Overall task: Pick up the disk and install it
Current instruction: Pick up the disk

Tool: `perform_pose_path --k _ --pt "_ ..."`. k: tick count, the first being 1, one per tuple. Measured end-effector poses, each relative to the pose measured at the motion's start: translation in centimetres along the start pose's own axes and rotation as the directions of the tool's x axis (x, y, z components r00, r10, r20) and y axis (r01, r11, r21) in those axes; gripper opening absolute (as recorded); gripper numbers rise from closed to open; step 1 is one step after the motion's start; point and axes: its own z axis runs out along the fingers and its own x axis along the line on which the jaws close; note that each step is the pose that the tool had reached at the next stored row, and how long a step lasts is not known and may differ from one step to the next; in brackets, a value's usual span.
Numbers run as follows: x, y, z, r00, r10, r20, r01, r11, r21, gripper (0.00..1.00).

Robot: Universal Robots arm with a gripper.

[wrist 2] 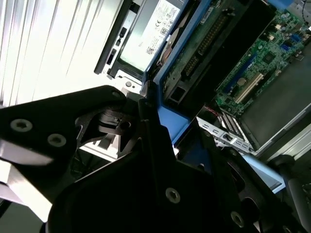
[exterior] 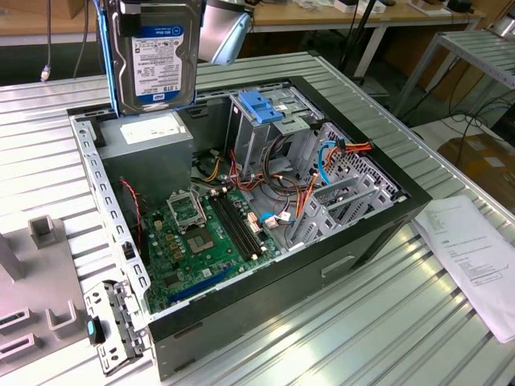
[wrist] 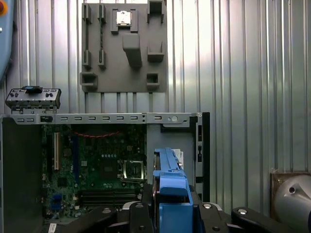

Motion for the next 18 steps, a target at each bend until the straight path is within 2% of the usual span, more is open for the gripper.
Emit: perform_pose_path --k 18 --pt "-0.03 -1.35 -0.02 1.0000 0.000 -0.0001 0.000 1.0000 -0.0001 0.37"
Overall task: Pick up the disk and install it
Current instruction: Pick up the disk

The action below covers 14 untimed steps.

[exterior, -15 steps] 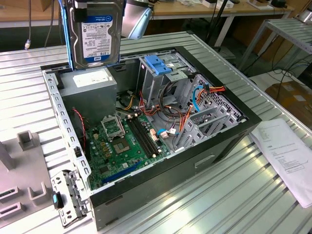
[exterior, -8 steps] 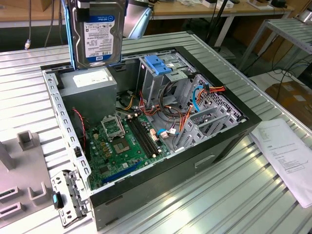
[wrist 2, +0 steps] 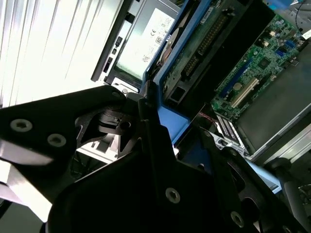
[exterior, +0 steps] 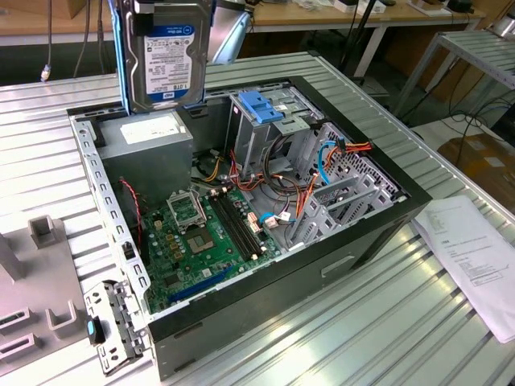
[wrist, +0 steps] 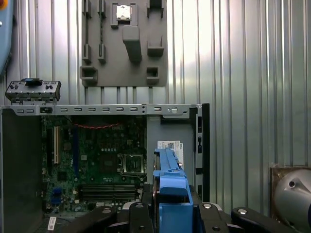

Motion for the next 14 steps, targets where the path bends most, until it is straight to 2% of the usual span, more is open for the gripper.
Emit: perform_pose_path --k 14 --pt "-0.03 -1.19 -0.01 1.0000 0.000 0.0000 0.000 1.0000 0.0000 0.37"
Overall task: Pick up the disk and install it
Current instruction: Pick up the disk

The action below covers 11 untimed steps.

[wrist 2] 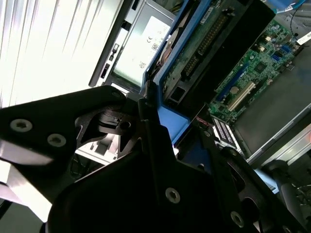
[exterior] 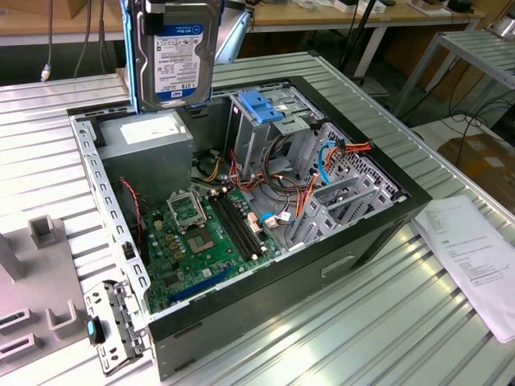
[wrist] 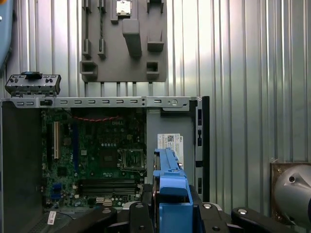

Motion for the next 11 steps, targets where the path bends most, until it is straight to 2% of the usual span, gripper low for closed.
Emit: perform_pose_path --k 6,11 --pt "0.10 -0.31 0.00 1.0000 0.000 0.0000 0.000 1.0000 0.0001 0.37" --pt "0.72 -0.35 -0.01 1.0000 0.000 0.0000 0.000 1.0000 0.0000 0.37"
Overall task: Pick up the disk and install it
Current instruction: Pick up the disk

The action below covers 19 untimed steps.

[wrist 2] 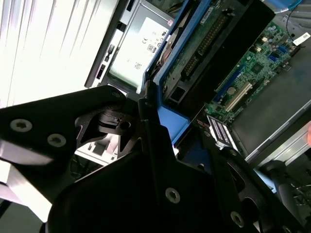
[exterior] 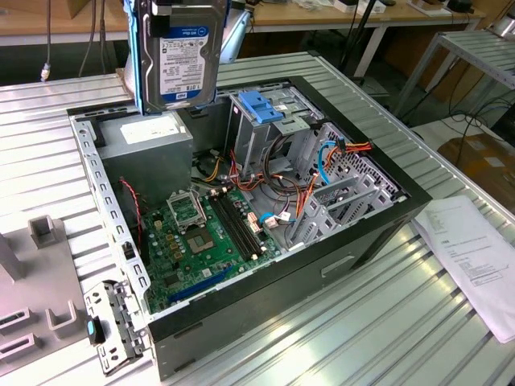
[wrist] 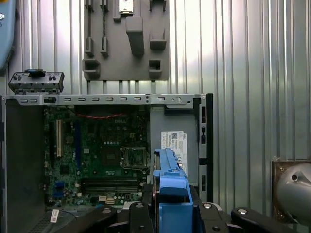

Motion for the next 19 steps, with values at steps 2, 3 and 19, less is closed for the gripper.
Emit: perform_pose_path --k 2,3,19 --pt "0.21 -0.02 0.00 1.0000 0.000 0.0001 0.000 1.0000 0.0000 0.37" --pt "0.29 -0.03 0.00 1.0000 0.000 0.0000 0.000 1.0000 0.0000 0.37" --pt "1.51 -0.26 0.02 1.0000 0.000 0.0000 0.000 1.0000 0.0000 0.37"
